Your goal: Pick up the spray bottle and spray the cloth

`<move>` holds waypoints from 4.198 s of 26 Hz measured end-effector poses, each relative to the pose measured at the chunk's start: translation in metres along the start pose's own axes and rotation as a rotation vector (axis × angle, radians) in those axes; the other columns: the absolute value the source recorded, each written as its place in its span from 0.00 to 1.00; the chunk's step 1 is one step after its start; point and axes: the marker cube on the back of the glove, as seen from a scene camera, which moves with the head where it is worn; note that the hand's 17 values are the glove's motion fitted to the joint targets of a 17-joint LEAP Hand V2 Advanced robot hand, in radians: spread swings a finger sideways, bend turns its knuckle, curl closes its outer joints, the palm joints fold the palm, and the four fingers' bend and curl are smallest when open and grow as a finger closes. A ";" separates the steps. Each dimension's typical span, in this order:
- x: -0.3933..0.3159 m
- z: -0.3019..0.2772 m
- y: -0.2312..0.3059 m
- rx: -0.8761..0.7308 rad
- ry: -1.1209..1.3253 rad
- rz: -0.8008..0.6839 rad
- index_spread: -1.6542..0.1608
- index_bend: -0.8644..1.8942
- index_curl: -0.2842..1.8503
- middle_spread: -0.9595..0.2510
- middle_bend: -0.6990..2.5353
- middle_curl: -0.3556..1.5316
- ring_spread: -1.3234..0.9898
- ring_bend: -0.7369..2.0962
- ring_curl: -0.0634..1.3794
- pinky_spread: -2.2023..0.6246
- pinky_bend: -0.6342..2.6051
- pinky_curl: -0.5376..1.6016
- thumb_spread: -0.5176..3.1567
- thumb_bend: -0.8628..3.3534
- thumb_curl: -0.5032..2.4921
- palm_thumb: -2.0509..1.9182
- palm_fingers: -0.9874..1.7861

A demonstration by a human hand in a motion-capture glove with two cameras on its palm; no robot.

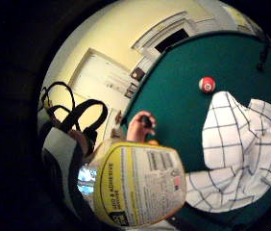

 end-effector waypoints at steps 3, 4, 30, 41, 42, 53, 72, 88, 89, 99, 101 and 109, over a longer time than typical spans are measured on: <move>0.020 0.023 0.001 0.019 0.019 -0.021 0.78 0.46 0.43 0.63 0.41 0.50 0.48 0.52 0.39 0.69 0.35 0.45 0.23 0.20 0.45 0.76 0.85; 0.027 0.031 0.001 0.020 0.021 -0.025 0.78 0.46 0.43 0.63 0.41 0.50 0.48 0.52 0.39 0.69 0.35 0.45 0.23 0.20 0.46 0.76 0.85; 0.113 0.146 -0.065 0.100 -0.002 0.019 0.78 0.46 0.44 0.63 0.41 0.49 0.48 0.52 0.39 0.68 0.35 0.45 0.23 0.20 0.46 0.76 0.85; 0.118 0.155 -0.070 0.017 -0.066 0.069 0.78 0.46 0.43 0.62 0.41 0.49 0.48 0.52 0.39 0.68 0.35 0.45 0.23 0.20 0.46 0.75 0.84; 0.119 0.156 -0.069 0.002 -0.077 0.077 0.78 0.46 0.43 0.62 0.41 0.49 0.48 0.52 0.39 0.68 0.35 0.45 0.23 0.20 0.46 0.75 0.84; 0.132 0.150 -0.065 -0.060 -0.036 0.081 0.76 0.40 0.41 0.63 0.41 0.48 0.49 0.50 0.37 0.73 0.30 0.43 0.29 0.19 0.43 0.73 0.76; 0.112 0.069 0.006 -0.327 0.337 -0.071 0.69 0.34 0.31 0.67 0.27 0.39 0.51 0.39 0.30 0.82 0.34 0.44 0.38 0.19 0.34 0.63 0.53; 0.022 0.009 0.128 -0.614 0.742 -0.362 0.65 0.36 0.28 0.68 0.27 0.36 0.52 0.37 0.27 0.85 0.34 0.43 0.39 0.19 0.31 0.61 0.47; 0.013 0.003 0.131 -0.619 0.759 -0.372 0.65 0.36 0.27 0.68 0.27 0.36 0.52 0.37 0.27 0.85 0.34 0.43 0.39 0.19 0.30 0.61 0.46; -0.044 -0.046 0.142 -0.591 0.816 -0.456 0.64 0.36 0.26 0.69 0.27 0.36 0.52 0.37 0.27 0.86 0.35 0.43 0.39 0.20 0.29 0.60 0.44; -0.046 -0.052 0.144 -0.598 0.841 -0.444 0.64 0.36 0.26 0.69 0.27 0.36 0.52 0.37 0.26 0.86 0.34 0.43 0.39 0.20 0.29 0.60 0.43; -0.043 -0.060 0.153 -0.629 0.877 -0.446 0.64 0.36 0.25 0.69 0.27 0.36 0.52 0.37 0.26 0.86 0.34 0.42 0.39 0.20 0.29 0.59 0.43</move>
